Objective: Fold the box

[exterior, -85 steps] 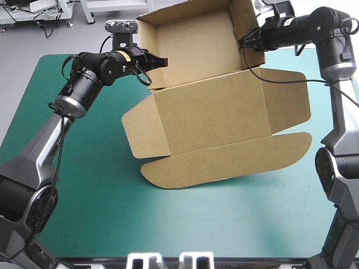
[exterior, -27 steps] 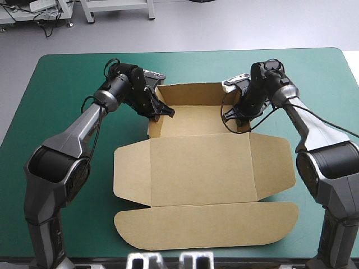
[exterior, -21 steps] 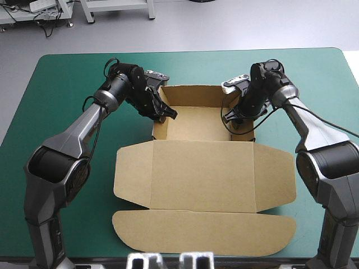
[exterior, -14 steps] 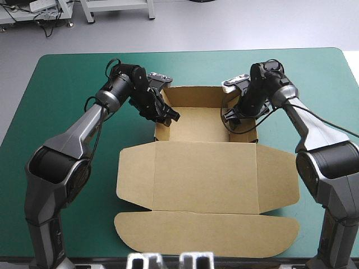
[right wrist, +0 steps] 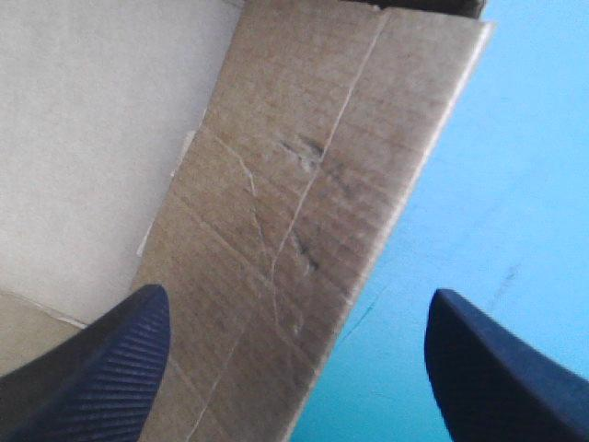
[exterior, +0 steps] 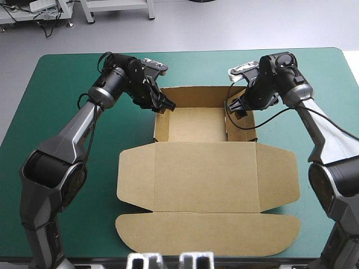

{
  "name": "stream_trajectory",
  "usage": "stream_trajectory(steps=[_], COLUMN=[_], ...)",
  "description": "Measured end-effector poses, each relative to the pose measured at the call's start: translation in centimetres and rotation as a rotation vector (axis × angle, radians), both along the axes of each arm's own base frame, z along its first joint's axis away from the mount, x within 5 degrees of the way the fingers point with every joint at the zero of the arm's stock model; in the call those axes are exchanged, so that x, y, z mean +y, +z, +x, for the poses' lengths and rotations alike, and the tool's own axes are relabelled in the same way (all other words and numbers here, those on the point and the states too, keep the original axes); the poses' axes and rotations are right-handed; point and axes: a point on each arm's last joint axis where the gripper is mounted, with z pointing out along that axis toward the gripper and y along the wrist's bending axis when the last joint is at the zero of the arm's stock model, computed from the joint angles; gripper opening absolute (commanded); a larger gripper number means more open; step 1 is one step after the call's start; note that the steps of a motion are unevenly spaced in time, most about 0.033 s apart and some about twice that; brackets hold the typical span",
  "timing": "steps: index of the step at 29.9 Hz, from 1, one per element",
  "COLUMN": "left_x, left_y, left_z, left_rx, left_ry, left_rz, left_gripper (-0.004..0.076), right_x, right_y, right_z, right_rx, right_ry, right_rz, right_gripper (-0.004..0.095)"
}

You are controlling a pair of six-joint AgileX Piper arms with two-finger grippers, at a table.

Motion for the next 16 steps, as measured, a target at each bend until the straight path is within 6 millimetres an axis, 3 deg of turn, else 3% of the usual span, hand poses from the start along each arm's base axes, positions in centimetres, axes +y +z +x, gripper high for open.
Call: stream_trajectory(steps=[4,8,12,16], left_x=[0.0,1.5,3.6,5.4], left_y=[2.8,7.3,11.7,15.8], left_z=[0.3,-0.5,-2.9,-6.1], left_rx=[-0.089,-0.258,-0.4,-0.513], left_ry=[0.021,0.047,0.078,0.065], left_rz=[-0.03,0.028,0.086,0.085], left_gripper=[0.0351,0.0342,0.0181,-0.0006], right_x=[-0.1,-0.4,-0.8,-0.8], right_y=[2.4,5.4,7.5,7.8], right_z=[-0.5,-1.6,-3.0,-3.2], right_rx=[-0.066,-0.145,-0.192,-0.194], right_ry=[-0.003,-0.003,-0.007,-0.018], right_rz=[0.026,0.054,0.071,0.084], right_gripper=[0.0712,0.0712,0.0712,0.0711])
